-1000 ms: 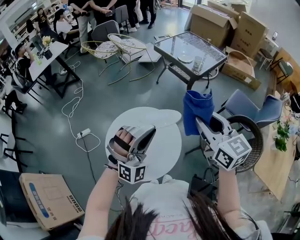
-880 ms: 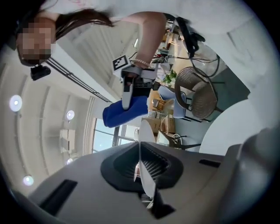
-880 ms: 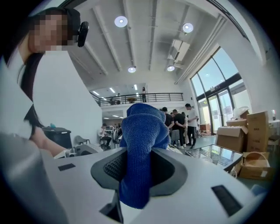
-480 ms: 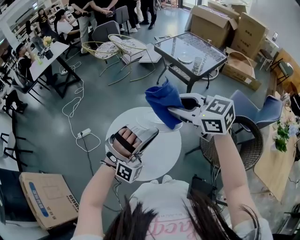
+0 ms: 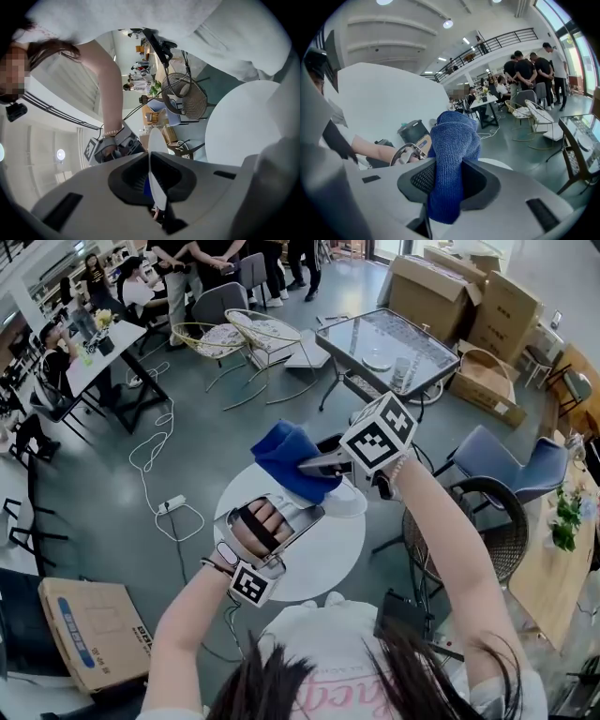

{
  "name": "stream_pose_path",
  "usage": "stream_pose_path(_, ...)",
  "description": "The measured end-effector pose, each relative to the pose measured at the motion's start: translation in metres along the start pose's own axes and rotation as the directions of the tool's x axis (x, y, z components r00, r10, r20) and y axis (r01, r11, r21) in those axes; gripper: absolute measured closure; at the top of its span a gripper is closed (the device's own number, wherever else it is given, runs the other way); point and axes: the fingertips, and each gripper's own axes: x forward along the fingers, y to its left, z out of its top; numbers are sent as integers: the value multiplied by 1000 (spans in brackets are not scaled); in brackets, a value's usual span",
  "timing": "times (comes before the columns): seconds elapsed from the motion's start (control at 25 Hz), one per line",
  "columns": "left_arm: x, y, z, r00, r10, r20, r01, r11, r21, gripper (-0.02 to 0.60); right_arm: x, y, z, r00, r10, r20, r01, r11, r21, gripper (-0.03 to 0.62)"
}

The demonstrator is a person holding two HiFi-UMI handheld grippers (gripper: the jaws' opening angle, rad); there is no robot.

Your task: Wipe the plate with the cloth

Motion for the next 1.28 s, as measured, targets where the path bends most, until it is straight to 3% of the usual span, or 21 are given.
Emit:
stream_pose_path(0.12,-3,0,1,1000,-4,1,4,1000,-1,557,7,-6,-10,999,-12,-48,14,1000,28,461)
stream_pose_path(0.72,-9,-6,-12,999,2,-35,-4,998,-64,558,-35,-5,-49,998,-54,-24,55,997,58,461)
stream_pose_path(1.08,-8,-9,-33,997,-9,-80,-4,988,-158,558,-63,-4,-81,992,-124,11,123,990,74,461)
stream_pose_path(1.16,-7,-11,-41,994,-17,-108,-11,966,-260,558,-70,-4,-82,985,-164,56,160,985,64,461)
stream_pose_path(1.2,-7,-13,-47,991,-22,-128,-23,941,-339,559,-74,-4,-80,978,-187,92,183,982,49,461)
stream_pose_path(1.28,-4,-17,-62,983,-38,-177,-57,862,-504,560,-82,1,-73,959,-221,176,221,975,21,461)
